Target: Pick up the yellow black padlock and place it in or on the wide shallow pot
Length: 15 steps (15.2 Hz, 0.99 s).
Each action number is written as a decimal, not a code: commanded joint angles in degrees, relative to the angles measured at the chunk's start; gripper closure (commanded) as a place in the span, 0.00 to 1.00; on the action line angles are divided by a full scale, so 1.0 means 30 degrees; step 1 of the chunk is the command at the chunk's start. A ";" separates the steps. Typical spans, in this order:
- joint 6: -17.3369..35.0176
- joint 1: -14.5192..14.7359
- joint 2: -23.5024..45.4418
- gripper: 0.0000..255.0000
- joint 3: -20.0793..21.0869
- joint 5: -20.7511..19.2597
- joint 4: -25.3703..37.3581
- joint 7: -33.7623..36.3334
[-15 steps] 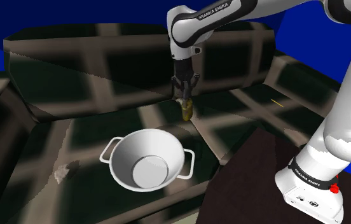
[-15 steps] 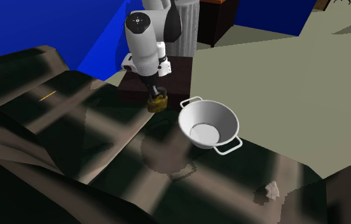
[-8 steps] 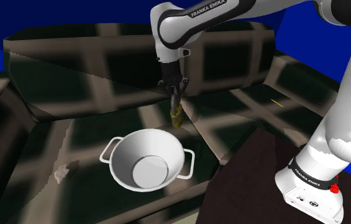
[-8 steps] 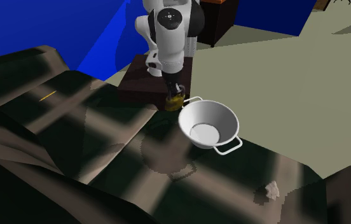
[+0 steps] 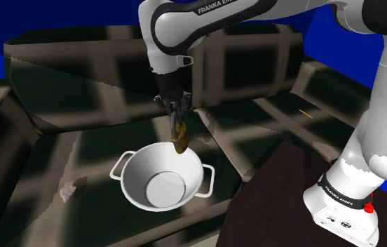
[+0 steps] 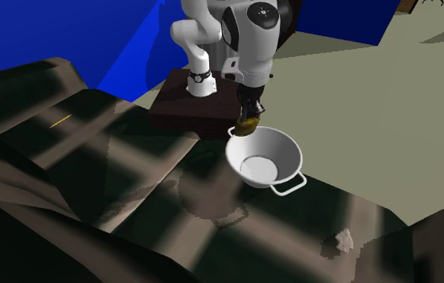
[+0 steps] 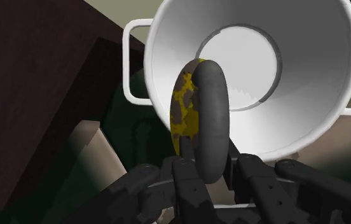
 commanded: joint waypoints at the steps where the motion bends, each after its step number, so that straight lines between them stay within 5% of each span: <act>1: -0.0497 0.0615 0.0567 1.00 0.0292 -0.0050 0.1105 0.0911; 3: -0.0988 0.1446 0.1405 1.00 0.0630 -0.0170 0.2480 0.2036; 15: 0.1718 0.1498 0.2272 1.00 0.0482 -0.0421 0.0604 0.1976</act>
